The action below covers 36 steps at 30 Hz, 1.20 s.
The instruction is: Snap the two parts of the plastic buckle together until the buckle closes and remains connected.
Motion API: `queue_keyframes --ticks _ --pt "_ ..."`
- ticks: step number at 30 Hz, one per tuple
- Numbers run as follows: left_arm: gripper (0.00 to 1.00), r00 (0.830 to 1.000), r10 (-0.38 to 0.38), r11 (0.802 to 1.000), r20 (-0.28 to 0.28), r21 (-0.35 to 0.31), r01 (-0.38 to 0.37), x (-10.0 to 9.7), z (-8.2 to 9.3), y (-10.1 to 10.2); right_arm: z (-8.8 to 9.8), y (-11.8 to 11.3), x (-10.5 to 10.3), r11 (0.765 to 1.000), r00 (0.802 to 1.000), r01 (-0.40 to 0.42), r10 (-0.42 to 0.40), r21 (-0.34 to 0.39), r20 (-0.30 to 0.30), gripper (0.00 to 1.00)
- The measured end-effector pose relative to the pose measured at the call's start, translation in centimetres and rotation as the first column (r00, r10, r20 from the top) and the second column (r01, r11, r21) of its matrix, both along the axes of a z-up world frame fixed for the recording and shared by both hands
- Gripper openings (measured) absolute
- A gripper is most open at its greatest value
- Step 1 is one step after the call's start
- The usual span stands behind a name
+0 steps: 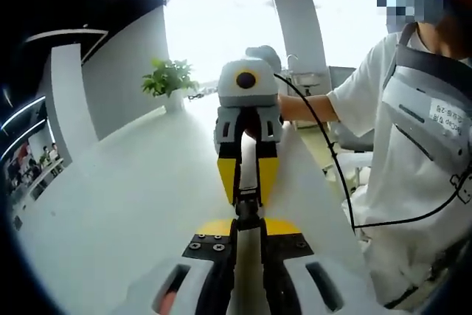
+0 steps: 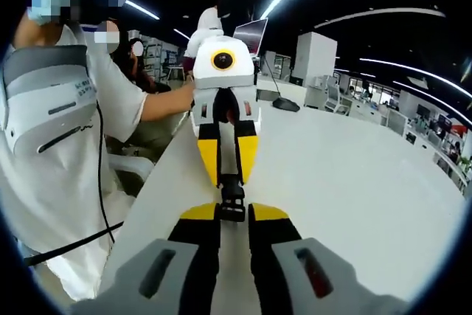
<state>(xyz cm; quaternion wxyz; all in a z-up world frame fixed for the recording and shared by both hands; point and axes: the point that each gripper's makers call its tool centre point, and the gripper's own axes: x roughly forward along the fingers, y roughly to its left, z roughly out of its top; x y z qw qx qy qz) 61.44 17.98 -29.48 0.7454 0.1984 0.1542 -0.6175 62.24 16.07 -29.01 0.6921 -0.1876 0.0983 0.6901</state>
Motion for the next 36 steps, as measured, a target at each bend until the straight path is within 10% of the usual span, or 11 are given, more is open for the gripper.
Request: queue_keyframes --ticks 17,25,36 --pt "0.1 0.997 -0.066 0.998 -0.044 0.004 0.066 -1.0 -0.6 -0.2 -0.3 0.3 -1.1 0.993 0.993 -0.117 0.118 -0.019 0.006 0.09" --pt "0.09 0.991 -0.099 0.995 -0.092 -0.042 0.095 -2.4 -0.5 -1.1 -1.5 0.2 -2.2 0.99 0.993 -0.105 0.099 -0.089 -0.06 0.09" --pt "0.1 0.997 -0.054 0.999 -0.058 0.005 0.054 -1.5 0.3 -0.3 -1.5 1.3 -0.3 0.997 0.998 -0.065 0.065 -0.046 -0.006 0.09"
